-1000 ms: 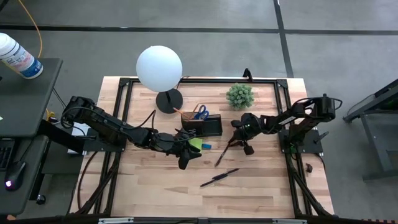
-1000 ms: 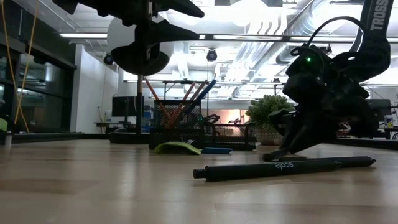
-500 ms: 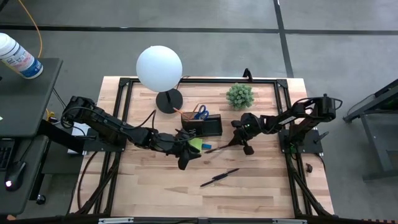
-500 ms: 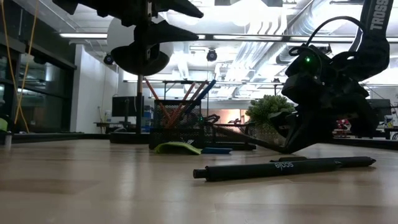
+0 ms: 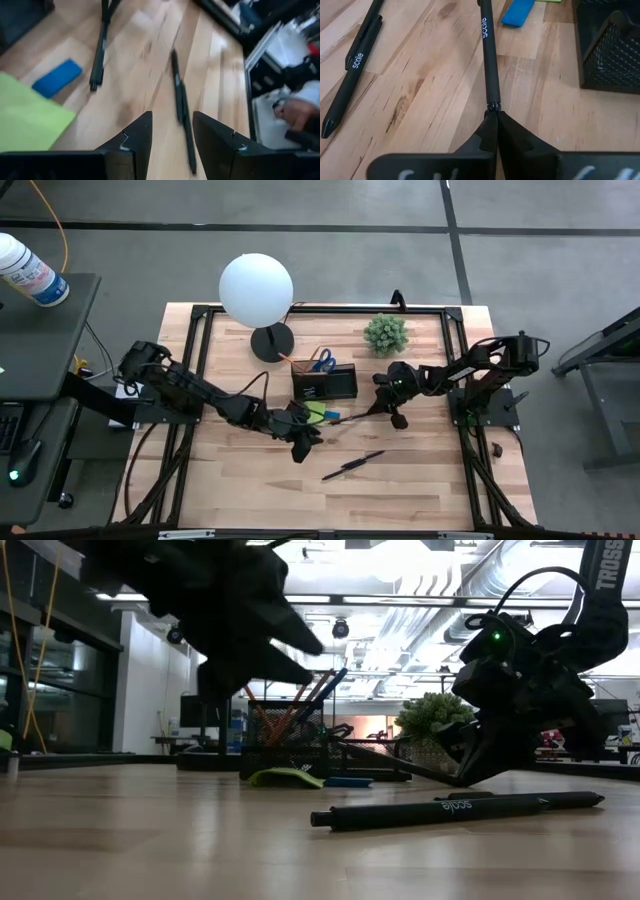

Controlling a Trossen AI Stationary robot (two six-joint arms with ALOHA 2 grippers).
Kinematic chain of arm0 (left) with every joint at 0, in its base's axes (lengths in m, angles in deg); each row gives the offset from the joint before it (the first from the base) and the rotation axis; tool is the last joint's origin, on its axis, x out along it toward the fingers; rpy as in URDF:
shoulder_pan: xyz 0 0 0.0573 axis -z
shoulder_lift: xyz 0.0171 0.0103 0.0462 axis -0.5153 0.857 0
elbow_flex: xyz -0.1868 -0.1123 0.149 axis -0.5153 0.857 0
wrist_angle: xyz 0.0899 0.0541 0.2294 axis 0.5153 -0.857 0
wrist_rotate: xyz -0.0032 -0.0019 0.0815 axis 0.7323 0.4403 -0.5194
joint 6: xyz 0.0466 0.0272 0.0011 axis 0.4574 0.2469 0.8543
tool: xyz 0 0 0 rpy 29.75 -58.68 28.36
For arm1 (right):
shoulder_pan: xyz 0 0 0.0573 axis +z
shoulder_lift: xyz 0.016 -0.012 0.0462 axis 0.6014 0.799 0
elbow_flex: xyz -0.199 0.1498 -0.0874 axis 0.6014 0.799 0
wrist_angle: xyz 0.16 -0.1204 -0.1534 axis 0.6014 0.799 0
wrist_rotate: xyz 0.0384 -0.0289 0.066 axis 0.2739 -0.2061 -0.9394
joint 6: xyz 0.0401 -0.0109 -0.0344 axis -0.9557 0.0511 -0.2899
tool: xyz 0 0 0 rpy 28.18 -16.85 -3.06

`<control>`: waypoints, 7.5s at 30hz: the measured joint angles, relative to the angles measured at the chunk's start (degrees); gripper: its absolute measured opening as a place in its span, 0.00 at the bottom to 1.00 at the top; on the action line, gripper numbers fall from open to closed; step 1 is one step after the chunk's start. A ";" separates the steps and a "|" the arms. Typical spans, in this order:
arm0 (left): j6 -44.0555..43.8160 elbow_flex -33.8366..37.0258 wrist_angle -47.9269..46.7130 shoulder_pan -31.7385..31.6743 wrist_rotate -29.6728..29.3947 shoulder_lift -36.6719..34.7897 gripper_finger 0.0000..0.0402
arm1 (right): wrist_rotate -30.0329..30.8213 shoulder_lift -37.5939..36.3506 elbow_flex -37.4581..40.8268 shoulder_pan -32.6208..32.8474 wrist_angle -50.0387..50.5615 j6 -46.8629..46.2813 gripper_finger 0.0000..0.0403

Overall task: Pick and place office supplies into organizer
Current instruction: Put the top black pen into the top left side of the desk organizer, then put the bottom black pen into the top left side of the desk organizer

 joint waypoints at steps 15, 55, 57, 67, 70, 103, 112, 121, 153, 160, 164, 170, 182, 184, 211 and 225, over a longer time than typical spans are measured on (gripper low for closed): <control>7.93 -10.69 -8.26 -5.58 5.31 7.45 0.32 | -2.09 0.00 -0.01 0.02 -0.61 -0.83 0.00; 8.85 -15.19 -18.51 -5.88 5.87 12.35 0.71 | -4.06 -0.20 -13.44 8.64 5.15 -4.60 0.00; 8.93 -15.24 -17.94 -5.88 5.53 12.24 0.72 | -4.05 -0.20 -14.31 9.26 5.66 -4.55 0.00; 10.68 -15.21 -15.19 -5.84 6.63 13.65 0.72 | -3.01 -0.22 -19.77 11.06 11.45 -0.01 0.00; 11.49 -15.32 -11.77 -5.82 8.61 14.93 0.72 | -2.65 -0.22 -21.15 11.02 13.13 1.44 0.00; 13.93 -21.59 -21.94 -5.84 9.50 16.14 0.04 | -0.38 -2.36 -21.52 11.02 16.93 -0.41 0.00; 15.42 -21.55 -27.30 -5.82 1.32 8.28 0.03 | 8.47 -13.43 -21.50 10.71 28.73 1.64 0.00; 25.90 -21.62 -27.71 -5.84 -19.87 -0.24 0.02 | 15.52 -21.39 -21.50 10.73 38.50 -0.86 0.00; 32.38 -10.05 -7.13 -18.21 -33.07 -3.58 0.05 | 13.30 -24.00 -21.54 10.88 46.85 -13.94 0.00; 31.54 -8.28 -5.13 -18.21 -33.07 -3.60 0.06 | 13.31 -24.00 -21.54 10.88 46.73 -15.41 0.00; 31.85 -8.24 -7.24 -18.25 -33.09 -3.60 0.09 | 13.38 -24.00 -21.54 10.88 46.69 -15.66 0.00; 31.95 -8.24 -10.64 -18.25 -34.41 -3.60 0.14 | 13.48 -24.00 -21.54 10.89 46.15 -16.72 0.00; 31.34 -8.24 -10.33 -17.90 -33.46 -3.67 0.22 | 13.51 -24.13 -21.54 10.89 45.86 -18.51 0.00; 31.41 -8.24 -9.09 -17.27 -32.68 -3.83 0.22 | 13.50 -24.80 -21.54 10.90 46.30 -19.40 0.00; 18.63 -8.26 -12.65 6.62 -17.95 -7.19 0.21 | 10.12 -38.12 -21.58 23.16 31.63 -49.40 0.00; 6.84 -8.26 -6.89 12.88 -14.34 -7.11 0.21 | 11.13 -33.28 -21.61 26.82 22.61 -49.13 0.27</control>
